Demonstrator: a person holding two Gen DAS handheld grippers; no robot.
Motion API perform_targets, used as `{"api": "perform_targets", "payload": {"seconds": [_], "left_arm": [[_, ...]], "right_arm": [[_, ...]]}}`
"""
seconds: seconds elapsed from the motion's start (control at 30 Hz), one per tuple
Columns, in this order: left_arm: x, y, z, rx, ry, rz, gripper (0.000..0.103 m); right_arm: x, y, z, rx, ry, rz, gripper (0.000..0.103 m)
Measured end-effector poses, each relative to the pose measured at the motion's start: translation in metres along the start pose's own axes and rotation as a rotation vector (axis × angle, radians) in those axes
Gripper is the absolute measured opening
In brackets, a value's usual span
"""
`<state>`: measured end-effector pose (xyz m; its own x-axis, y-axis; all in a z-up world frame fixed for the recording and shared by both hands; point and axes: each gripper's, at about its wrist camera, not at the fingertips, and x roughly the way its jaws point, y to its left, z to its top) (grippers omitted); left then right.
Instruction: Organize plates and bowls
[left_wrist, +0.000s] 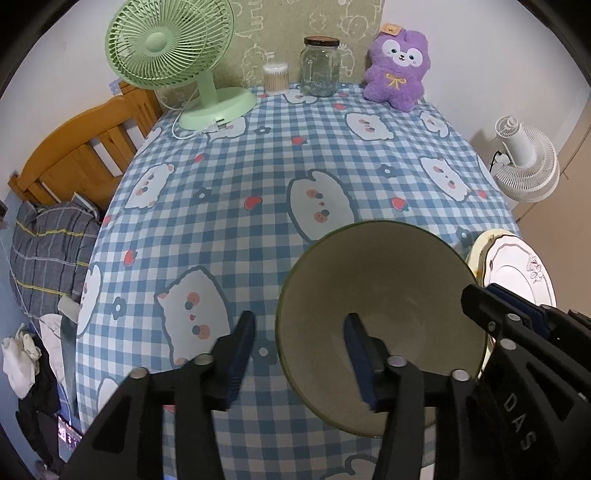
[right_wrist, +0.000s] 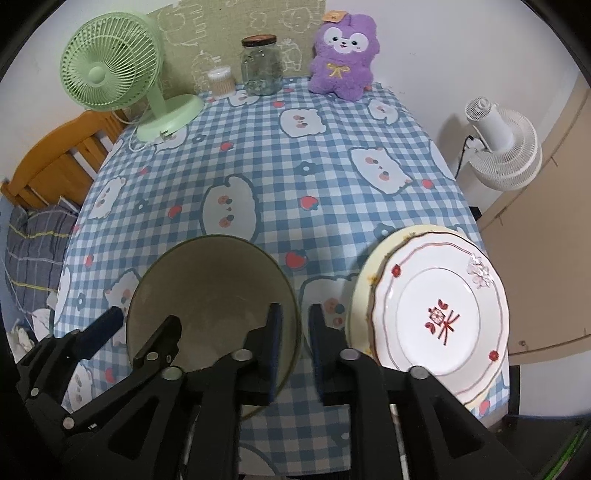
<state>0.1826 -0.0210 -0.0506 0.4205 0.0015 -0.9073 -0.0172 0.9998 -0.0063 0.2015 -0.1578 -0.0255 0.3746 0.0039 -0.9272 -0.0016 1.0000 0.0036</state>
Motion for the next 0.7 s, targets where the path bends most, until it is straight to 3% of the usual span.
{"api": "perform_targets", "payload": {"seconds": [0.03, 0.07, 0.1, 0.23, 0.37, 0.7], "left_arm": [[-0.002, 0.001, 0.000, -0.003, -0.002, -0.003, 0.058], [-0.002, 0.001, 0.000, -0.006, -0.004, -0.006, 0.062], [-0.004, 0.002, 0.000, -0.009, -0.008, -0.011, 0.066], [-0.011, 0.001, 0.000, 0.031, -0.066, 0.006, 0.075], [-0.008, 0.004, -0.003, 0.025, -0.055, -0.037, 0.085], [0.021, 0.007, -0.007, 0.005, 0.004, -0.029, 0.088]], "right_arm": [[-0.002, -0.002, -0.001, 0.010, -0.007, 0.004, 0.053], [-0.006, -0.003, -0.002, 0.020, -0.020, 0.007, 0.064], [-0.009, -0.003, -0.003, 0.023, -0.036, 0.006, 0.066], [-0.010, -0.007, -0.003, 0.024, -0.032, 0.010, 0.068], [-0.001, -0.013, -0.005, 0.061, -0.004, 0.051, 0.073], [0.023, -0.012, -0.006, 0.069, 0.012, 0.067, 0.073]]}}
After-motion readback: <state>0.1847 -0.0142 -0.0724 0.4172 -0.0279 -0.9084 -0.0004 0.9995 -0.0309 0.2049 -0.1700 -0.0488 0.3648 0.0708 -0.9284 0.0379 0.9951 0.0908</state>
